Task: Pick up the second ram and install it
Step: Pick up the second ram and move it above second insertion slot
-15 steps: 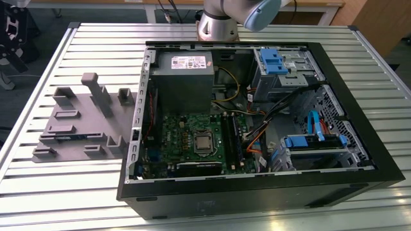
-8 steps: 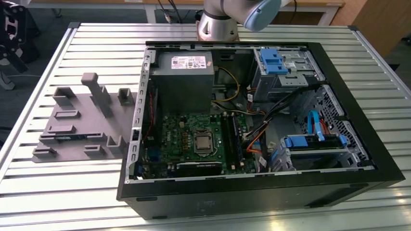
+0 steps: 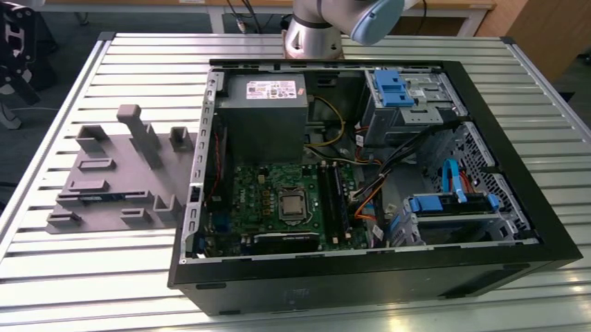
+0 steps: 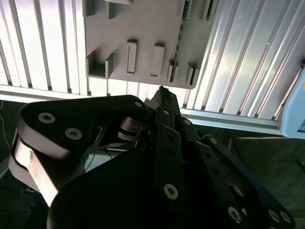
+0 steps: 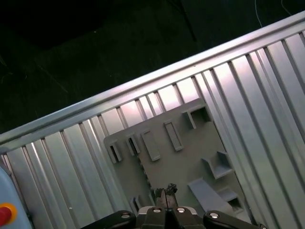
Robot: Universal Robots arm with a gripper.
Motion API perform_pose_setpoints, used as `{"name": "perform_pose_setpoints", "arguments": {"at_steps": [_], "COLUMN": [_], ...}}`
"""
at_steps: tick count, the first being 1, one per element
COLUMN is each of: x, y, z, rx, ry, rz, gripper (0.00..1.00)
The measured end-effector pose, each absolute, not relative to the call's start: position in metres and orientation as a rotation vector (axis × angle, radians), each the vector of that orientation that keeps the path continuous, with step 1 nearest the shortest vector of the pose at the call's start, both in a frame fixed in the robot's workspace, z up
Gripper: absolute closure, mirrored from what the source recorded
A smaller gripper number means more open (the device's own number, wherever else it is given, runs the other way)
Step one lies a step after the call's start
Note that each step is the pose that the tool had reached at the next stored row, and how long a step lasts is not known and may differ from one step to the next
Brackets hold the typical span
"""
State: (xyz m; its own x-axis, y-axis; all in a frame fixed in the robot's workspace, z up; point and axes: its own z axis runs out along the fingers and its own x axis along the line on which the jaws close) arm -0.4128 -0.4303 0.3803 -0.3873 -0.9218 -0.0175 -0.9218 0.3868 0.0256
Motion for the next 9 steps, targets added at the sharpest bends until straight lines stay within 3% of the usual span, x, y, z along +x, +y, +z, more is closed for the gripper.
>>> {"name": "perform_pose_setpoints", "arguments": {"at_steps": [9], "x": [-0.4133], "y": [-0.4308], "z": [0.3797], "rx": [-1.828], "ry": [2.555], "rz": [0.049], "gripper": [0.89]}}
